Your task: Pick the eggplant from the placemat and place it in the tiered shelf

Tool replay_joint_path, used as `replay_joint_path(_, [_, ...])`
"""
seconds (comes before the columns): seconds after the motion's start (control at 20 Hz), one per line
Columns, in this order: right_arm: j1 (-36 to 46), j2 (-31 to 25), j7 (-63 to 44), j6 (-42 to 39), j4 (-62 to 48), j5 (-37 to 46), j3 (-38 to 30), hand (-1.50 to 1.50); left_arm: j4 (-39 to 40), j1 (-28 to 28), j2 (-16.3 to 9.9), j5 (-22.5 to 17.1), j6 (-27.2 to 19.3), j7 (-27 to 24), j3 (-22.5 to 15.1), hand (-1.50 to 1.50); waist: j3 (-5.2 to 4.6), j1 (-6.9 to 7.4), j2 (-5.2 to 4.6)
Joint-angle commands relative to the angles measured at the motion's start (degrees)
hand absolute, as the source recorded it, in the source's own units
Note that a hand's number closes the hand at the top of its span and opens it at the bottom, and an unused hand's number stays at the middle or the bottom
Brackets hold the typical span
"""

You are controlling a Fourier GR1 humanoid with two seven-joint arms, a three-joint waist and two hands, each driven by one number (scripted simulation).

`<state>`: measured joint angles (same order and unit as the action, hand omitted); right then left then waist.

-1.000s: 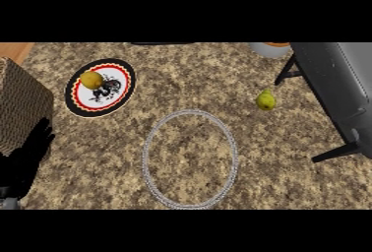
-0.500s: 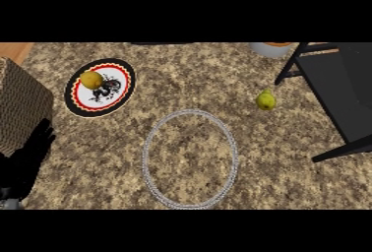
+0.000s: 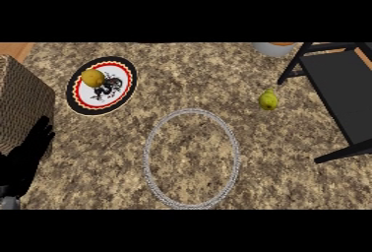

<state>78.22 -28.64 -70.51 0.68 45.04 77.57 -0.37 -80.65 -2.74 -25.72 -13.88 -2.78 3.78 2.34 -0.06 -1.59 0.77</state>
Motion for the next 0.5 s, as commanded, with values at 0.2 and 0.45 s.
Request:
replay_joint_path(0.2, [-5.64,-2.76,-9.49,-7.57,4.76,2.31,-4.99,1.50,-1.24,-0.35,1.02,-0.18,-0.20,0.71,0.22,0.00,0.07,0.15,-0.01])
replay_joint_path(0.45, [-8.06,-3.77,-9.12,-5.58,8.35,4.26,-9.06,1.50,-2.80,-1.97,1.46,0.76,0.20,-0.23,-0.42,0.00,0.06,1.33,-0.25])
